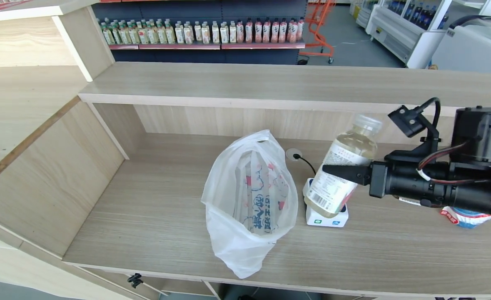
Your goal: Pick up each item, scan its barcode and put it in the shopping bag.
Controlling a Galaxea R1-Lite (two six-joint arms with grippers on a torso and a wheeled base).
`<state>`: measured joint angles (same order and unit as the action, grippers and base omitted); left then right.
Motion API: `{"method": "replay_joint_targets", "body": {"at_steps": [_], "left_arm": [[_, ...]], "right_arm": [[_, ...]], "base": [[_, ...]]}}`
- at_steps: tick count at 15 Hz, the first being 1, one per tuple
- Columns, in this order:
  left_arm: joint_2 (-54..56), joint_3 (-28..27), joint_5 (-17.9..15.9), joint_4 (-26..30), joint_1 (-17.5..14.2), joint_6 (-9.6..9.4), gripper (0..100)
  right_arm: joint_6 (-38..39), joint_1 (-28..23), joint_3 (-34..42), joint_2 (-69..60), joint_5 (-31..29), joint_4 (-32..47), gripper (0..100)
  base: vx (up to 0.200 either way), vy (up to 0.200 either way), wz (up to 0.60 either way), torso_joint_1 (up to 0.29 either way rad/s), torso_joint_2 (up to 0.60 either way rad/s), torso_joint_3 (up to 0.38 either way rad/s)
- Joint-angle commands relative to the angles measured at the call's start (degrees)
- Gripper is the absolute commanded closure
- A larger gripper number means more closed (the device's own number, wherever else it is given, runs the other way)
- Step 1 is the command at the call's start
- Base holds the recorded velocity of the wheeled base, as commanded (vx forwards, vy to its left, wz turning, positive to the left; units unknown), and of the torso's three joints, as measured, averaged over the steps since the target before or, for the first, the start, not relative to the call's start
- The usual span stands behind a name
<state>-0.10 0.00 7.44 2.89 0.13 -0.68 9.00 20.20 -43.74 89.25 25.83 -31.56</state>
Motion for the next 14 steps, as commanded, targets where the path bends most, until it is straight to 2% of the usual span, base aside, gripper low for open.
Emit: {"method": "replay_joint_targets", "body": {"at_steps": [1,3,5,6,8,11,14], "left_arm": [[0.0,0.0,0.0,0.0,0.0,-0.02,0],[0.0,0.0,0.0,0.0,0.0,-0.02,0],[0.0,0.0,0.0,0.0,0.0,-0.02,0],[0.0,0.0,0.0,0.0,0.0,-0.02,0],[0.0,0.0,0.0,0.0,0.0,-0.02,0],[0.0,0.0,0.0,0.0,0.0,-0.02,0],[0.0,0.0,0.0,0.0,0.0,-0.02,0]], "right_arm": [[-2.8,4.5,-2.1,8.8,-3.1,-2.5,100],[-3.0,6.1,-2.1,14.5,-3.2,-7.8,100],[-4.1,6.8,-1.8,22.5,-3.2,-19.2,100],[-5.1,7.5,-1.8,25.1,-3.1,-21.9,100],[-8.5,8.7,-2.1,28.0,-3.1,-24.2,100],[-18.3,10.2,-2.8,34.3,-3.1,-30.1,100],[-22.7,10.5,-4.1,37.8,-3.1,-34.4,100]], "base": [[0.000,0.000,0.00,0.000,0.00,0.000],[0.000,0.000,0.00,0.000,0.00,0.000],[0.000,0.000,0.00,0.000,0.00,0.000],[0.000,0.000,0.00,0.000,0.00,0.000],[0.000,0.000,0.00,0.000,0.00,0.000],[0.000,0.000,0.00,0.000,0.00,0.000],[0.000,0.000,0.00,0.000,0.00,0.000]]}}
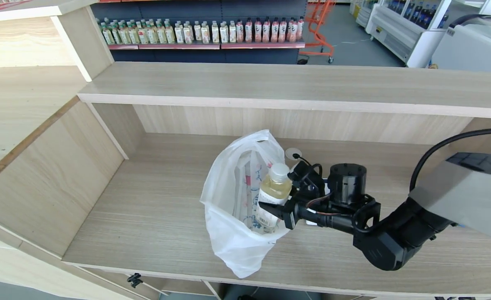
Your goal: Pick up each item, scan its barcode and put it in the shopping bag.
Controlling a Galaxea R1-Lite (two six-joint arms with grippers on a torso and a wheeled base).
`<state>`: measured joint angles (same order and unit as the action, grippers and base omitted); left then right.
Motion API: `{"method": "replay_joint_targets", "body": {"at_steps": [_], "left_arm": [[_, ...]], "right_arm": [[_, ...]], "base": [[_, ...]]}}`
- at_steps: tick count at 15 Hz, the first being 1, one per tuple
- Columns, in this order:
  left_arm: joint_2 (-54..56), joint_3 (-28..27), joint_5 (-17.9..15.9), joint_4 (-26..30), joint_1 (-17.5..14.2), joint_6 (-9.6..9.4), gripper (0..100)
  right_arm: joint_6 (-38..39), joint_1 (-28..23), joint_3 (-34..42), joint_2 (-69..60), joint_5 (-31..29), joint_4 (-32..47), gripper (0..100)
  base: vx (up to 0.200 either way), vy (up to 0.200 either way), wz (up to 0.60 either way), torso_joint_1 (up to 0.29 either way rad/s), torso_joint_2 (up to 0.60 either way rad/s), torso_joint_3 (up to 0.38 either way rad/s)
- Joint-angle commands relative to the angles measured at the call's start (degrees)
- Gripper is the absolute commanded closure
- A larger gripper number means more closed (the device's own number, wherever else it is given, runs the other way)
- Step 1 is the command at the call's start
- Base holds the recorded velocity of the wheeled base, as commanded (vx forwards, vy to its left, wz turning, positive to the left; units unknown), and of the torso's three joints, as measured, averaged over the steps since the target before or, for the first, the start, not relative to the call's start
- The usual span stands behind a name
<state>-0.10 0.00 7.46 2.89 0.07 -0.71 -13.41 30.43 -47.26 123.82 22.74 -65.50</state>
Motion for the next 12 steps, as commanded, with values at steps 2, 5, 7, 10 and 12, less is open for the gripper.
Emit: {"method": "replay_joint_targets", "body": {"at_steps": [2,5,7,10,12], "left_arm": [[0.0,0.0,0.0,0.0,0.0,0.00,0],[0.0,0.0,0.0,0.0,0.0,0.00,0],[0.0,0.0,0.0,0.0,0.0,0.00,0],[0.0,0.0,0.0,0.0,0.0,0.00,0],[0.0,0.0,0.0,0.0,0.0,0.00,0]], "right_arm": [[-1.2,0.2,-2.3,4.9,0.0,-1.8,100],[-2.0,-0.3,-3.4,6.0,-0.1,-3.7,100],[-1.7,-0.5,-2.9,5.8,-0.1,-4.3,0],[8.8,-1.0,-0.8,0.7,0.0,-4.5,0],[16.7,-1.5,-0.2,-4.3,0.3,-4.0,0]], "base": [[0.000,0.000,0.00,0.000,0.00,0.000],[0.000,0.000,0.00,0.000,0.00,0.000],[0.000,0.000,0.00,0.000,0.00,0.000],[0.000,0.000,0.00,0.000,0.00,0.000],[0.000,0.000,0.00,0.000,0.00,0.000]]}}
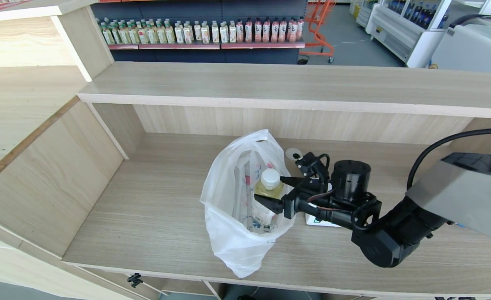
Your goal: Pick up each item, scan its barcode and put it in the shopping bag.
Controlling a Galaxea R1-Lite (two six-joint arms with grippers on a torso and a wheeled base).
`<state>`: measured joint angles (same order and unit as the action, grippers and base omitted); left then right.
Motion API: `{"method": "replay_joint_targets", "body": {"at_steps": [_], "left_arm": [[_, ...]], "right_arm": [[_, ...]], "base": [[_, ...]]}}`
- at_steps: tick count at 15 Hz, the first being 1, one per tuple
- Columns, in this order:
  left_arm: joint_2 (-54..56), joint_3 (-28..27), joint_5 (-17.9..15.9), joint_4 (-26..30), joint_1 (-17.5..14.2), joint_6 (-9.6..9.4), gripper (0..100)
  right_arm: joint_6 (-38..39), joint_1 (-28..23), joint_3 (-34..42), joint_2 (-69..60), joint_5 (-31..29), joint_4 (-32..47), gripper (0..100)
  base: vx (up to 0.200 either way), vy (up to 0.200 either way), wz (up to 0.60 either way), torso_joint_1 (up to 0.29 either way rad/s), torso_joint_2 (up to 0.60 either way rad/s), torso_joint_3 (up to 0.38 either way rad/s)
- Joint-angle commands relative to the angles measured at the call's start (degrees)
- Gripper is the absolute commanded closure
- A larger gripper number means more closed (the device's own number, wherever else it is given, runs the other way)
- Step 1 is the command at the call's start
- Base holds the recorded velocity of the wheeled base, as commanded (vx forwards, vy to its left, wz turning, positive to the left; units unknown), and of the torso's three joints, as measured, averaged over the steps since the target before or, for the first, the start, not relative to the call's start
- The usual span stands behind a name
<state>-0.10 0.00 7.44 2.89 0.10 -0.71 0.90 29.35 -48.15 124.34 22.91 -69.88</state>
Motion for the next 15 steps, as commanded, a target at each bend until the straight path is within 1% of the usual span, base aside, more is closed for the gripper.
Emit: {"method": "replay_joint_targets", "body": {"at_steps": [1,3,4,5,6,7,8,9,10,12,13,15], "left_arm": [[0.0,0.0,0.0,0.0,0.0,0.00,0],[0.0,0.0,0.0,0.0,0.0,0.00,0],[0.0,0.0,0.0,0.0,0.0,0.00,0],[0.0,0.0,0.0,0.0,0.0,0.00,0],[0.0,0.0,0.0,0.0,0.0,0.00,0],[0.0,0.0,0.0,0.0,0.0,0.00,0],[0.0,0.0,0.0,0.0,0.0,0.00,0],[0.0,0.0,0.0,0.0,0.0,0.00,0],[0.0,0.0,0.0,0.0,0.0,0.00,0],[0.0,0.0,0.0,0.0,0.0,0.00,0],[0.0,0.0,0.0,0.0,-0.1,0.00,0],[0.0,0.0,0.0,0.0,0.0,0.00,0]], "right_arm": [[4.4,-0.9,2.0,-7.8,0.5,1.3,0],[5.1,-1.8,5.3,-13.2,2.8,3.2,0],[4.9,-2.6,8.3,-17.6,4.4,4.0,0],[4.2,-4.5,11.9,-21.7,6.7,4.8,0],[3.9,-7.3,13.7,-26.3,10.3,7.7,0],[5.2,-9.4,13.3,-32.6,13.5,15.3,0],[6.5,-10.7,12.2,-37.0,14.1,22.4,0],[10.7,-11.2,8.8,-45.2,14.0,35.4,0],[12.8,-11.3,7.2,-48.6,14.0,39.6,0],[13.8,-11.8,6.8,-51.0,13.8,40.8,0],[13.8,-13.1,6.9,-51.3,13.7,40.8,0],[13.8,-14.0,8.2,-51.7,11.9,41.0,0]], "base": [[0.000,0.000,0.00,0.000,0.00,0.000],[0.000,0.000,0.00,0.000,0.00,0.000],[0.000,0.000,0.00,0.000,0.00,0.000],[0.000,0.000,0.00,0.000,0.00,0.000],[0.000,0.000,0.00,0.000,0.00,0.000],[0.000,0.000,0.00,0.000,0.00,0.000],[0.000,0.000,0.00,0.000,0.00,0.000],[0.000,0.000,0.00,0.000,0.00,0.000],[0.000,0.000,0.00,0.000,0.00,0.000],[0.000,0.000,0.00,0.000,0.00,0.000],[0.000,0.000,0.00,0.000,0.00,0.000],[0.000,0.000,0.00,0.000,0.00,0.000]]}}
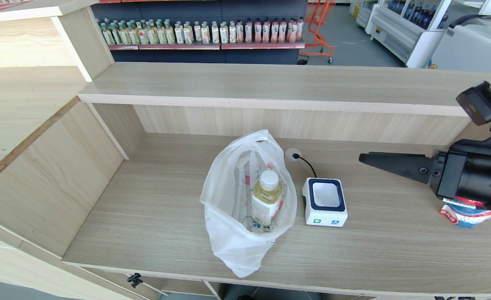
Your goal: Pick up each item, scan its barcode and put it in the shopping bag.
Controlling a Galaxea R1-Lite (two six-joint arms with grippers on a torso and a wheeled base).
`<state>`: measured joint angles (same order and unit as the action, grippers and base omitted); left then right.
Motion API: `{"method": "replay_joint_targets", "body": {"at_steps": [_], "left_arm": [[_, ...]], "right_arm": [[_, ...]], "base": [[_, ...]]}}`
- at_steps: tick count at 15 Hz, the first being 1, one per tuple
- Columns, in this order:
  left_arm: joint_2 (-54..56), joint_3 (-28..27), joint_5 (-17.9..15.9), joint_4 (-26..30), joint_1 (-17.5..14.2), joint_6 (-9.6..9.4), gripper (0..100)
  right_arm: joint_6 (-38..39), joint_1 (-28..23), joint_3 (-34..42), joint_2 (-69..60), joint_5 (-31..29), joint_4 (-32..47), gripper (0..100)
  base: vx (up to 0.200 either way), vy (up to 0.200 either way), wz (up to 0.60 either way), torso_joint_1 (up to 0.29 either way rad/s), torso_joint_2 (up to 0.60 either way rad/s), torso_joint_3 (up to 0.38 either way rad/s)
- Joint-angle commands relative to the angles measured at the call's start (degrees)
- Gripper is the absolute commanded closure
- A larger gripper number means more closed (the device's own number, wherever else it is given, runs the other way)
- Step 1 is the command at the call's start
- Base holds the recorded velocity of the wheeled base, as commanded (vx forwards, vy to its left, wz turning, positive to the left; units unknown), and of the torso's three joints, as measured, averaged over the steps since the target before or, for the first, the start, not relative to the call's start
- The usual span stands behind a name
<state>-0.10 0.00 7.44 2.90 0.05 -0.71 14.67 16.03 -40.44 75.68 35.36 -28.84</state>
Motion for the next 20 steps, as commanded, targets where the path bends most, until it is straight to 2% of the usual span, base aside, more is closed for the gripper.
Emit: {"method": "replay_joint_targets", "body": {"at_steps": [1,5,8,12,15,18,20], "left_arm": [[0.0,0.0,0.0,0.0,0.0,0.00,0],[0.0,0.0,0.0,0.0,0.0,0.00,0],[0.0,0.0,0.0,0.0,0.0,-0.08,0],[0.0,0.0,0.0,0.0,0.0,-0.08,0],[0.0,0.0,0.0,0.0,0.0,0.00,0],[-0.1,0.0,0.0,0.0,0.0,0.18,0],[0.0,0.0,0.0,0.0,0.0,0.79,0]], "right_arm": [[-0.1,-0.7,0.8,-2.6,-1.2,0.0,0],[-0.4,-2.6,0.9,-2.5,-1.3,0.0,0],[-0.3,-4.4,0.9,-2.4,-1.2,0.1,0],[-0.3,-9.8,4.2,-3.0,-1.3,0.1,0],[0.1,-13.6,4.4,-2.9,-1.3,0.4,0],[6.3,-16.0,4.0,-4.4,-1.3,1.7,0],[6.7,-18.1,3.5,-4.6,-1.2,3.7,0]], "base": [[0.000,0.000,0.00,0.000,0.00,0.000],[0.000,0.000,0.00,0.000,0.00,0.000],[-0.200,0.000,0.00,0.004,0.00,0.004],[-0.050,0.000,0.00,0.002,0.00,-0.001],[0.000,-0.200,0.00,0.006,0.00,0.004],[0.000,-0.200,0.00,-0.002,0.00,-0.002],[-0.200,-0.200,0.00,0.000,0.00,0.005]]}}
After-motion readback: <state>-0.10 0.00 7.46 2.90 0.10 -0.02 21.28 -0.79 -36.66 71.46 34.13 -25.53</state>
